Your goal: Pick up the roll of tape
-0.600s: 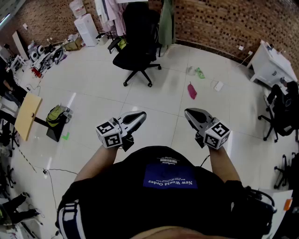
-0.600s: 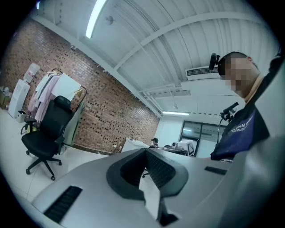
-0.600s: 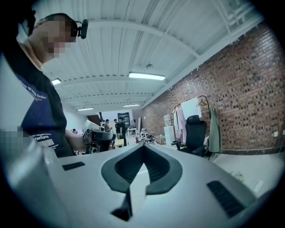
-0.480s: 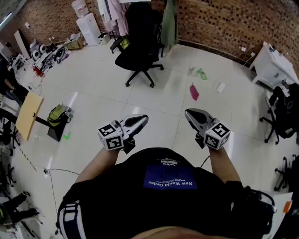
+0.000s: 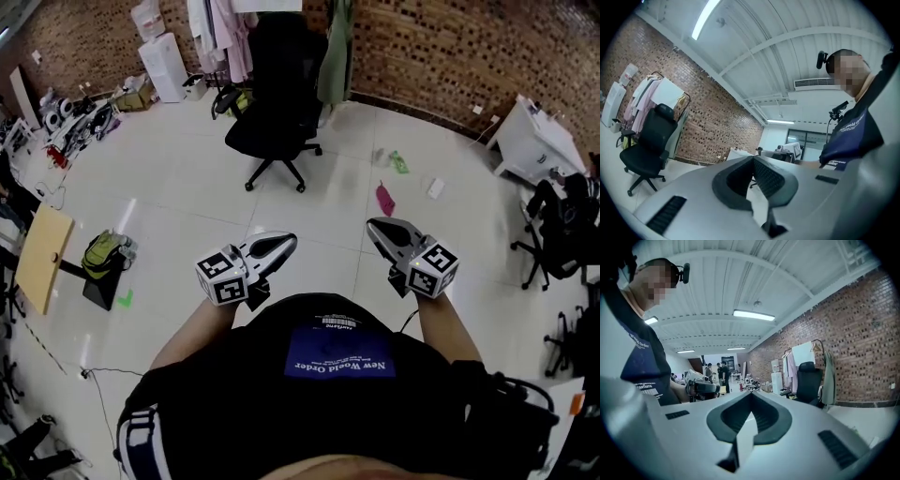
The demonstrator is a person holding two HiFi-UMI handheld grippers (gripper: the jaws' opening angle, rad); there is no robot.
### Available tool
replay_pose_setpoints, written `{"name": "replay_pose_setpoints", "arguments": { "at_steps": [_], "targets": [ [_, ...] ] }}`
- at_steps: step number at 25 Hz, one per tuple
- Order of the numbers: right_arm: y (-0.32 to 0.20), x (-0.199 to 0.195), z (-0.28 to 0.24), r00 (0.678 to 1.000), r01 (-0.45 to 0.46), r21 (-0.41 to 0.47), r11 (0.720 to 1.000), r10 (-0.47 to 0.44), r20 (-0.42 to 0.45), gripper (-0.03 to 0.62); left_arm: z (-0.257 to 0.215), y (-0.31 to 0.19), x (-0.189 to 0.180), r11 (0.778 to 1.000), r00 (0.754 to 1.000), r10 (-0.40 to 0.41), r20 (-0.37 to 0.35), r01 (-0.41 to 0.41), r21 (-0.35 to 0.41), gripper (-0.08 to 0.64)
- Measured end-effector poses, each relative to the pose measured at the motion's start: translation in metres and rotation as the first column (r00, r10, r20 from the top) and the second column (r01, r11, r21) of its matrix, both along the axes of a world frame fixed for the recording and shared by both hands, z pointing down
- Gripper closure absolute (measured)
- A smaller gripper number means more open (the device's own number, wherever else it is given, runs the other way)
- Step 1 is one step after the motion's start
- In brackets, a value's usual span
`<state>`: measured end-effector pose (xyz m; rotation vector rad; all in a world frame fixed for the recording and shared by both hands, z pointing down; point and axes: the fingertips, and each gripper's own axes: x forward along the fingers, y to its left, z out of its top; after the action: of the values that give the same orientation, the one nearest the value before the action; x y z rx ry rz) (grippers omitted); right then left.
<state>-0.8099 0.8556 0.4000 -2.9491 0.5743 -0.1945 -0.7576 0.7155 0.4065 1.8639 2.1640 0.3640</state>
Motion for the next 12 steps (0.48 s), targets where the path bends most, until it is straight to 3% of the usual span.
{"name": "replay_pose_setpoints", "arguments": {
  "at_steps": [6, 12],
  "targets": [
    [-0.02, 0.072, -0.017, 0.999, -0.041, 0.008, 0.999, 0.041, -0.018, 0.606, -0.015, -0.023, 0.076, 0.999, 0.998, 0.04, -0.046, -0.041, -0.009, 0.553],
    [-0.027, 0.137, -0.013, 1.0, -0.009, 0.032, 0.999, 0.008, 0.011, 0.606, -0.013, -0.03, 0.139, 1.0, 1.0, 0.002, -0.027, -0.003, -0.009, 0.553]
  ]
}}
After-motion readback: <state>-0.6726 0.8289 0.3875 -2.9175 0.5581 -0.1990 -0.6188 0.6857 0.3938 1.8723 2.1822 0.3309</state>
